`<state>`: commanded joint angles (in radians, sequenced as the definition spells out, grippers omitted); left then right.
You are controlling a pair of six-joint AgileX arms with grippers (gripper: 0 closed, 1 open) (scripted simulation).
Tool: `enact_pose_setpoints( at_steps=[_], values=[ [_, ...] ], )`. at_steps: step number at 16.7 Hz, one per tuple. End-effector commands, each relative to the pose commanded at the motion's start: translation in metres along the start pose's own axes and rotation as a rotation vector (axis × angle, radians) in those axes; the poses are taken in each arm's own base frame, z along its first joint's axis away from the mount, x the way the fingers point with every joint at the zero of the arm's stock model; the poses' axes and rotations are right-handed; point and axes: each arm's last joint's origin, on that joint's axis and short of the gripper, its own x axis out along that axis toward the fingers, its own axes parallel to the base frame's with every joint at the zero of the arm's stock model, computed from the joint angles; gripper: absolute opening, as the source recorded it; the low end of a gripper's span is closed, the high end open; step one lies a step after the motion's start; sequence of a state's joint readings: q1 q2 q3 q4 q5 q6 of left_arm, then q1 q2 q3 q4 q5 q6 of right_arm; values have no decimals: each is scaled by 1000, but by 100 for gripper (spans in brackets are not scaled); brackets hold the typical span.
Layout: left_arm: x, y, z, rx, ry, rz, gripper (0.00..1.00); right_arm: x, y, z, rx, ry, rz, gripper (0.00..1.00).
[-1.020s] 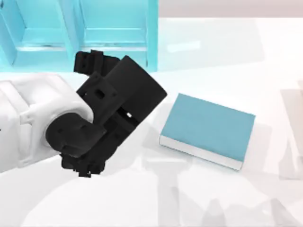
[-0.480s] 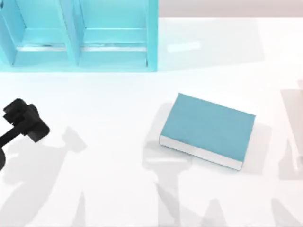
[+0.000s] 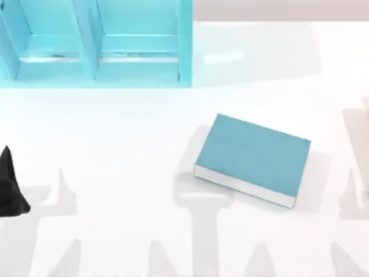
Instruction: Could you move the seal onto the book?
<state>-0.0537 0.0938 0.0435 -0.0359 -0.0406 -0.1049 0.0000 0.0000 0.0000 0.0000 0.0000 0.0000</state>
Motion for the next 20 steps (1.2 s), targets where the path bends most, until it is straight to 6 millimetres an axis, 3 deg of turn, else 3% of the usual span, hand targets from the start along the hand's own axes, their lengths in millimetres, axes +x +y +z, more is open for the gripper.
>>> enact_pose_setpoints(
  at_steps=[4, 12, 17, 20],
  values=[
    [-3, 5, -4, 101, -87, 9, 100, 0, 0, 0, 0, 0, 0, 100],
    [-3, 5, -4, 101, -87, 9, 100, 0, -1, 5, -10, 28, -10, 100],
    [-3, 5, -4, 101, -87, 9, 100, 9, -9, 51, -75, 240, -75, 100],
    [-3, 5, -4, 101, -87, 9, 100, 32, -19, 90, -118, 455, -116, 100]
  ],
)
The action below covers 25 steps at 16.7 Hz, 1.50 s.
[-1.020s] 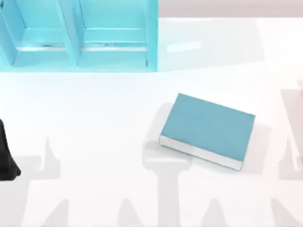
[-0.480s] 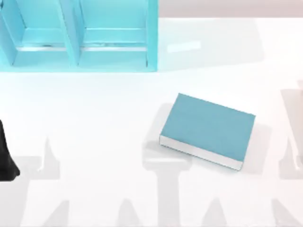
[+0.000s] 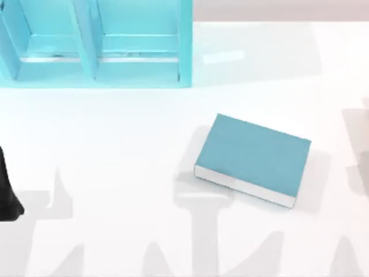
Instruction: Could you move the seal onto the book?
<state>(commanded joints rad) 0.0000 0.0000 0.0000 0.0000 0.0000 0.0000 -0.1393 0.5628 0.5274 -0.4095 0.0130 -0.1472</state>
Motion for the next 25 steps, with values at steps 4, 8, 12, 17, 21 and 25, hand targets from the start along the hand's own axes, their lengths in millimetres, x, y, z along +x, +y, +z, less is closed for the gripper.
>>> enact_pose_setpoints(
  at_steps=[4, 8, 12, 17, 21, 25],
  values=[
    [0, 0, 0, 0, 0, 0, 100, 39, -25, 56, -42, 340, -12, 100],
    [0, 0, 0, 0, 0, 0, 100, 104, -57, 84, -45, 681, 34, 100],
    [0, 0, 0, 0, 0, 0, 100, 163, -87, 83, -21, 943, 105, 100],
    [0, 0, 0, 0, 0, 0, 100, 196, -106, 71, 7, 1101, 163, 100],
    [0, 0, 0, 0, 0, 0, 100, 197, -107, 70, 8, 1106, 166, 100],
    [0, 0, 0, 0, 0, 0, 100, 203, -104, 60, 9, 1109, 167, 100]
  ],
)
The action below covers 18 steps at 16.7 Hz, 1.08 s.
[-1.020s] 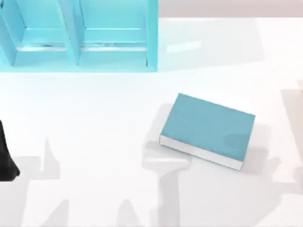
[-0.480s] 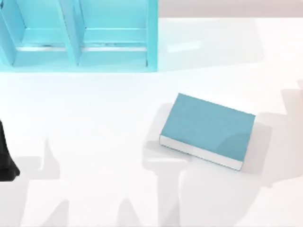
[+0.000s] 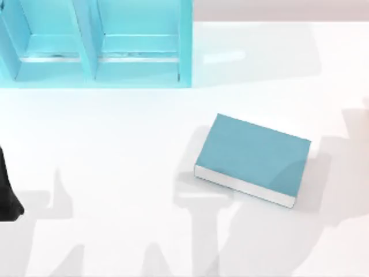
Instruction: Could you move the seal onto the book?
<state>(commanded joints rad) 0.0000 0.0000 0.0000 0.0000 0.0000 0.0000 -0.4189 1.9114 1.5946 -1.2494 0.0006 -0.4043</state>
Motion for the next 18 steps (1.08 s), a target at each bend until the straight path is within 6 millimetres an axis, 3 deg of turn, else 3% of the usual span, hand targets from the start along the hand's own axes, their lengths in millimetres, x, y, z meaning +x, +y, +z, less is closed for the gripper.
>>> enact_pose_setpoints(
  at_steps=[8, 13, 18],
  values=[
    [0, 0, 0, 0, 0, 0, 100, 83, -1, 0, -1, -7, -3, 100],
    [0, 0, 0, 0, 0, 0, 100, 88, -1, -1, 0, -3, -1, 100],
    [0, 0, 0, 0, 0, 0, 100, 88, -1, -1, 0, -3, -1, 62]
  ],
)
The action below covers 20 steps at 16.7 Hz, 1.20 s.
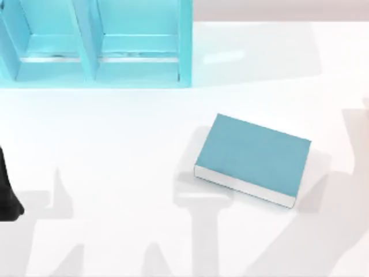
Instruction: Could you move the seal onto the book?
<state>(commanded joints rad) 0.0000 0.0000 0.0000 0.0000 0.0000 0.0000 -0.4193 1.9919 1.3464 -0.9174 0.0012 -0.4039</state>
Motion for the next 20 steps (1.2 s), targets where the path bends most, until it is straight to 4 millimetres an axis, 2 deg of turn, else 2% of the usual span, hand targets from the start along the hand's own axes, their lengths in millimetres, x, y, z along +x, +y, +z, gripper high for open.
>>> enact_pose_setpoints(
  at_steps=[8, 18, 20],
  values=[
    [0, 0, 0, 0, 0, 0, 100, 0, 0, 0, 0, 0, 0, 2],
    [0, 0, 0, 0, 0, 0, 100, -2, 0, 0, 2, -3, -2, 0],
    [0, 0, 0, 0, 0, 0, 100, -14, 6, 4, 10, -12, -8, 0]
  ],
)
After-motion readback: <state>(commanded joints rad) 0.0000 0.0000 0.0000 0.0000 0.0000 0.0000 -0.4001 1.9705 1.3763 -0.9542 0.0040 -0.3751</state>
